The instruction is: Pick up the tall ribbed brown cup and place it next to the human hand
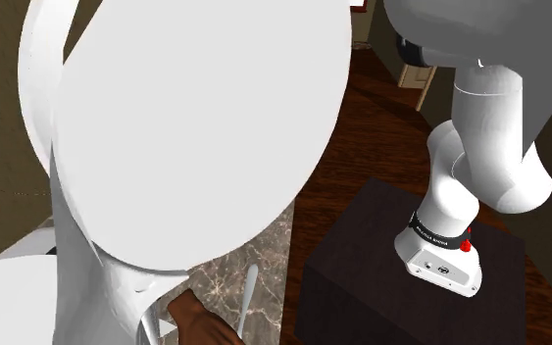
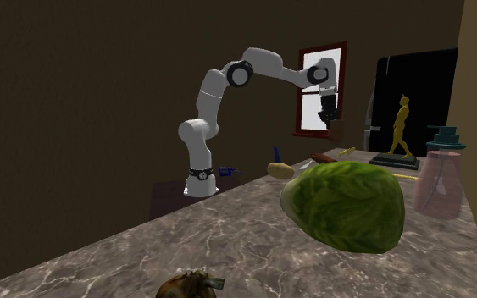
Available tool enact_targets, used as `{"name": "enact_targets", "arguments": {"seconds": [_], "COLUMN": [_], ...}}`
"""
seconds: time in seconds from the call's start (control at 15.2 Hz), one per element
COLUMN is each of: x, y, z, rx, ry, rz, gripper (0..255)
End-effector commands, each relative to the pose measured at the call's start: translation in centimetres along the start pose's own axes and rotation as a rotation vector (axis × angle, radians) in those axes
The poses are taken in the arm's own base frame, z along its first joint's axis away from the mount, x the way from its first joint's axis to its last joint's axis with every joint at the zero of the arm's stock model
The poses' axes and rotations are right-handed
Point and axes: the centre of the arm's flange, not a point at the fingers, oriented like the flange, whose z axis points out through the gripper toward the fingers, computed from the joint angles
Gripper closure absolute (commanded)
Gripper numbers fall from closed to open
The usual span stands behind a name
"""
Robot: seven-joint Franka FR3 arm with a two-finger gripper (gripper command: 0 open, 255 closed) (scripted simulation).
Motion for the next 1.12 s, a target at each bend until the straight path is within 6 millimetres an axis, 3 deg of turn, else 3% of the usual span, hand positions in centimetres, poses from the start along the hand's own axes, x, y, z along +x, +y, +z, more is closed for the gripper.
{"name": "enact_targets", "arguments": {"seconds": [0.0, 0.53, 1.06], "x": [0.0, -0.2, -0.2], "y": [0.1, 0.6, 0.6], "z": [1.1, 5.2, 5.2], "rx": [0.001, 0.001, 0.001], "ry": [0.000, 0.000, 0.000], "rz": [0.000, 0.000, 0.000], "gripper": [255, 255, 255]}}
